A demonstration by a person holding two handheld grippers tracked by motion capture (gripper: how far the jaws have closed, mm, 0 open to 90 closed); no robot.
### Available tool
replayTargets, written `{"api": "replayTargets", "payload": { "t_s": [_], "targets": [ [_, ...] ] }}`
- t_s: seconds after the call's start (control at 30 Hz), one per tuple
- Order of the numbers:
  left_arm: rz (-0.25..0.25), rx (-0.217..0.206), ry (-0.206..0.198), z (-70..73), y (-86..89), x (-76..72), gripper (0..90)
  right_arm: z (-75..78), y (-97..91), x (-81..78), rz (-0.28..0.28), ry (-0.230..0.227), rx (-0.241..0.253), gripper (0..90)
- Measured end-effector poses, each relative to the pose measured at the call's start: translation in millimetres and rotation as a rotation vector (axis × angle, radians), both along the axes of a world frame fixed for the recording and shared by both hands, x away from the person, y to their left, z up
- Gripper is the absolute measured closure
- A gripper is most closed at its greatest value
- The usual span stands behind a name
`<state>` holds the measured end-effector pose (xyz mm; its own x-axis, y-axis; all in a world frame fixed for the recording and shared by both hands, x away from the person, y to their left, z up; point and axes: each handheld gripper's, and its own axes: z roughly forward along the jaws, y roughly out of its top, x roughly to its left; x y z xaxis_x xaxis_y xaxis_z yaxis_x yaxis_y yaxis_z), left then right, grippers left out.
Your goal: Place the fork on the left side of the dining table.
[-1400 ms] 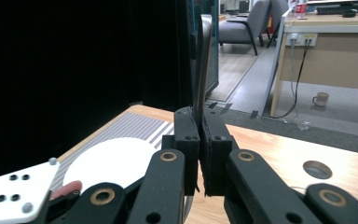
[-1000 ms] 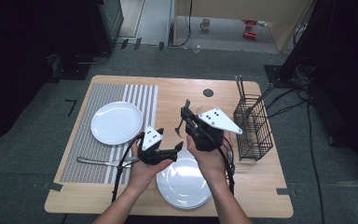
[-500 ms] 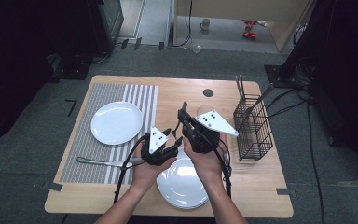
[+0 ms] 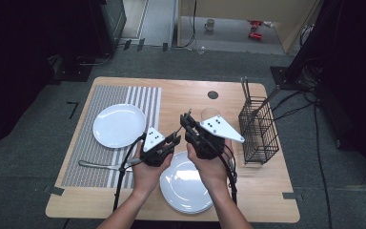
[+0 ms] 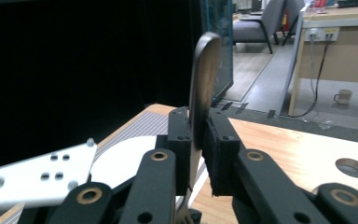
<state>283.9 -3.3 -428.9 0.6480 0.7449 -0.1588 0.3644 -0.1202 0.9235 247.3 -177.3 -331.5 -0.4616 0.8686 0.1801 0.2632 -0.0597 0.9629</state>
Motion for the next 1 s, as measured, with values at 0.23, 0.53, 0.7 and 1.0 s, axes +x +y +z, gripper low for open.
{"api": "replayTargets", "payload": {
  "t_s": [0.23, 0.53, 0.7, 1.0],
  "targets": [
    [-0.024, -0.050, 0.066, 0.2, 8.6, 6.0, 90.0, -7.0, -4.1, -0.1, 0.060, -0.023, -0.003, 78.3],
    [-0.048, -0.115, 0.101, 1.4, 14.4, 8.0, 90.0, -26.3, -4.8, 3.6, 0.135, -0.023, -0.022, 76.4],
    [-0.064, -0.120, 0.103, 0.9, 12.6, 7.1, 90.0, -35.8, -5.0, 8.6, 0.166, -0.018, -0.008, 78.6],
    [-0.084, -0.131, 0.115, 0.9, 12.1, 6.6, 90.0, -42.7, -2.1, 12.2, 0.178, -0.008, -0.001, 82.9]
  ]
}}
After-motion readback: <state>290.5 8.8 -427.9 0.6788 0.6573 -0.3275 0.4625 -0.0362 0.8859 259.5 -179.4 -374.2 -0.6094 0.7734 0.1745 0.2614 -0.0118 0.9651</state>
